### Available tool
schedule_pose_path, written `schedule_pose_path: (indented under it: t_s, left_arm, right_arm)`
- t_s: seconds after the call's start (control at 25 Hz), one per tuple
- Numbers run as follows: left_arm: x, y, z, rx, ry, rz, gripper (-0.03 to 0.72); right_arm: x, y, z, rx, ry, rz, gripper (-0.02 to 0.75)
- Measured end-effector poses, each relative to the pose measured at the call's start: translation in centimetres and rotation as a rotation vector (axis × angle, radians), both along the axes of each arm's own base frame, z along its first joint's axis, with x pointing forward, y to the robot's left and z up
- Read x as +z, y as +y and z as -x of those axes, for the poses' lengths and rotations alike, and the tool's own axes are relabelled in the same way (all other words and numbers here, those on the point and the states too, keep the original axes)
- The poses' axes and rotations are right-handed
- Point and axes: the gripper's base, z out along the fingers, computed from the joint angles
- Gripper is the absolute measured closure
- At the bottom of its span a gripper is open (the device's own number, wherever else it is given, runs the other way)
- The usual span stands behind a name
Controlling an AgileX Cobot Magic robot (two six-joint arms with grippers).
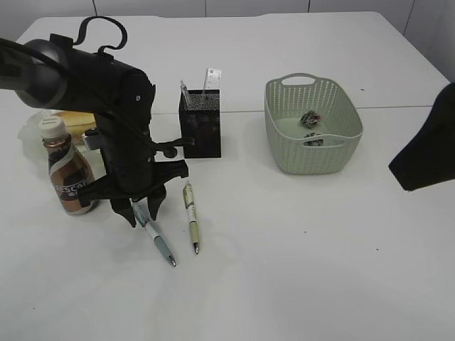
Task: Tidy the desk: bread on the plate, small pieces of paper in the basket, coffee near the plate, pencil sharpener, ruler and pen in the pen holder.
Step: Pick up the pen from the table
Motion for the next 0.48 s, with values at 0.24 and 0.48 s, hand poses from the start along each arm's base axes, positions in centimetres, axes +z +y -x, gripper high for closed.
schedule_pose_path:
  t_s: [0.24, 0.48]
  left_arm:
    - [-0.09, -0.15, 0.09, 0.013, 0.012, 0.016, 0.447]
    - [-0.67, -0.25, 0.15, 0.022, 0.03, 0.021, 0.447]
  right_arm:
    - [0.0, 0.0, 0.0, 0.0, 0.0, 0.0, 0.333]
    - [0.0, 0.0, 0.0, 0.0, 0.0, 0.0, 0.333]
